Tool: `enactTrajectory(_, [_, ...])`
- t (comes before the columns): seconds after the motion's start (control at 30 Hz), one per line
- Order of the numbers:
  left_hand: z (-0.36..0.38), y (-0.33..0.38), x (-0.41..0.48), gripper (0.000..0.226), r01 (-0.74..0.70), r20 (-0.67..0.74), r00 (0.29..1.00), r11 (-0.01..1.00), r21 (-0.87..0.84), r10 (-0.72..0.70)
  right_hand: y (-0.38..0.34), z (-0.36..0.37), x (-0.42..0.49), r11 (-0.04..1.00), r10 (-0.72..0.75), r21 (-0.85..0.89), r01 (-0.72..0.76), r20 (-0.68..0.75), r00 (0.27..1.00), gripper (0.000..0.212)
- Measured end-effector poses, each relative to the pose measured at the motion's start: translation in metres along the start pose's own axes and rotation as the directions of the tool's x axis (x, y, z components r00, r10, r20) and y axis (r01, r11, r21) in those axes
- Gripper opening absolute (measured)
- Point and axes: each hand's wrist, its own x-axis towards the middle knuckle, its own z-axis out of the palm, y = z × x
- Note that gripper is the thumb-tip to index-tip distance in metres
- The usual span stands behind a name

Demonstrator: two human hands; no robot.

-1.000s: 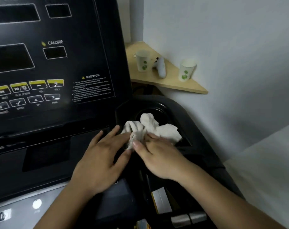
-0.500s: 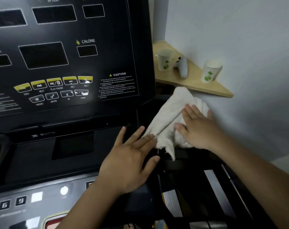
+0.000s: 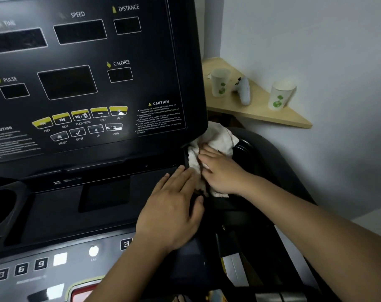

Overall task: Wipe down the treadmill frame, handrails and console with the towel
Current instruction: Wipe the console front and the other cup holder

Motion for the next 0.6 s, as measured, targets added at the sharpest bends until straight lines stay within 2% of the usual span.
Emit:
enactTrajectory(0.07, [-0.001, 0.0, 0.0, 0.064, -0.026, 0.088, 0.996, 0.999, 0.02, 0.024, 0.001, -0.009, -0.017, 1.0, -0.006, -0.023, 0.007, 0.065, 0.998, 0.043])
enactTrajectory(0.2, [-0.002, 0.001, 0.0, 0.067, -0.06, 0.163, 0.985, 0.996, 0.067, 0.048, -0.002, -0.009, -0.027, 0.992, 0.064, -0.118, -0.035, 0.248, 0.967, 0.066])
enactTrajectory(0.27, [-0.002, 0.001, -0.001, 0.069, -0.046, 0.165, 0.986, 0.996, 0.08, 0.032, 0.001, -0.006, -0.012, 0.98, 0.119, -0.186, -0.071, 0.26, 0.958, 0.079])
enactTrajectory(0.3, [-0.001, 0.001, -0.001, 0.068, -0.044, 0.165, 0.986, 0.995, 0.087, 0.029, 0.002, -0.003, -0.004, 0.972, 0.118, -0.226, -0.069, 0.213, 0.97, 0.083])
enactTrajectory(0.43, [-0.002, 0.0, 0.0, 0.065, -0.045, 0.175, 0.984, 0.994, 0.102, 0.026, 0.003, 0.007, 0.005, 0.973, 0.042, -0.222, -0.056, -0.065, 0.997, 0.069])
enactTrajectory(0.5, [-0.002, 0.0, 0.001, 0.069, -0.049, 0.183, 0.983, 0.993, 0.109, 0.029, 0.001, 0.004, 0.002, 0.98, 0.048, -0.193, -0.056, -0.047, 0.998, 0.064])
enactTrajectory(0.6, [-0.003, -0.003, 0.002, 0.07, -0.073, 0.204, 0.978, 0.99, 0.117, 0.048, -0.003, -0.012, -0.014, 0.992, 0.041, -0.123, -0.037, 0.024, 0.999, 0.047])
